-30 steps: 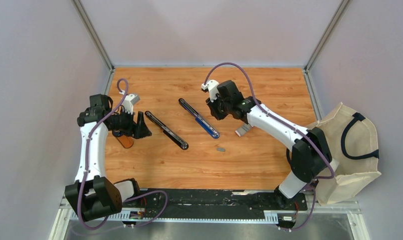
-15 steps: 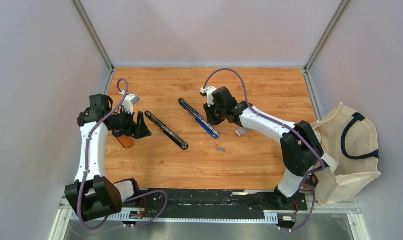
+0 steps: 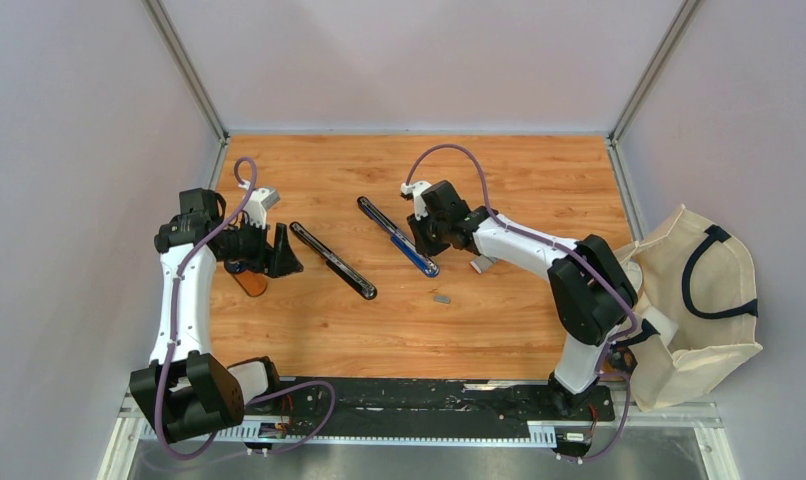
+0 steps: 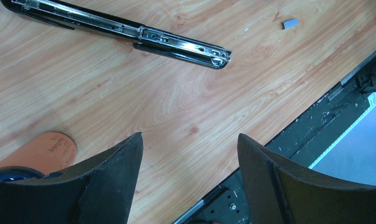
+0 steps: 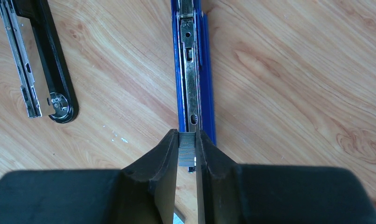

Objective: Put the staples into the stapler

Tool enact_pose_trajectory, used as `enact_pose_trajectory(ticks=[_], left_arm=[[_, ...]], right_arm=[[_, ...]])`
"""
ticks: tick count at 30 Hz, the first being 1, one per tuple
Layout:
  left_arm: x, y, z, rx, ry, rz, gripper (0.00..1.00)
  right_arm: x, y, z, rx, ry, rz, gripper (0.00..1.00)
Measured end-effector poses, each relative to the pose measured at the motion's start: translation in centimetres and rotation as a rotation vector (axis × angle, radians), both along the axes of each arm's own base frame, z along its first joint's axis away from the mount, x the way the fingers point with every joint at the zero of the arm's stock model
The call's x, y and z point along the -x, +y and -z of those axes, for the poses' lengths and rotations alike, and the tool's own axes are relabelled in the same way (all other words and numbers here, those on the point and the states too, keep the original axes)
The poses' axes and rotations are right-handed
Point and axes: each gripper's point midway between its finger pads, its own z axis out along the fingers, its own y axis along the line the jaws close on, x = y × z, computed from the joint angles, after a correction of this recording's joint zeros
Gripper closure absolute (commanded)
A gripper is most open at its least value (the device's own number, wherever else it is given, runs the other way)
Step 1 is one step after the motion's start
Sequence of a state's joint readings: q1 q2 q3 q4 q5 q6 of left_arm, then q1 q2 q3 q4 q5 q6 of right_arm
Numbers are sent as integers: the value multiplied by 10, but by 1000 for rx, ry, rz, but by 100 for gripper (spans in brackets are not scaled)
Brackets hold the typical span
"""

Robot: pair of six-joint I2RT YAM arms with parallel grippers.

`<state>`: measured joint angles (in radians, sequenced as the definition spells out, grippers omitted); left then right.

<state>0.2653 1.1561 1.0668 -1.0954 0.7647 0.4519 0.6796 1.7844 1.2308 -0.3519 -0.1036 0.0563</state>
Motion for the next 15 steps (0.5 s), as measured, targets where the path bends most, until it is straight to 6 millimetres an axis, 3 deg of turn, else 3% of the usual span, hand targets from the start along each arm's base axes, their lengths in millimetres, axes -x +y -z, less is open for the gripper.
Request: enact_pose_trajectory(ticks=[15], left_arm=[[0, 0, 0, 0, 0, 0, 18]], right_arm=[[-3, -1, 11, 21, 3, 10, 79]])
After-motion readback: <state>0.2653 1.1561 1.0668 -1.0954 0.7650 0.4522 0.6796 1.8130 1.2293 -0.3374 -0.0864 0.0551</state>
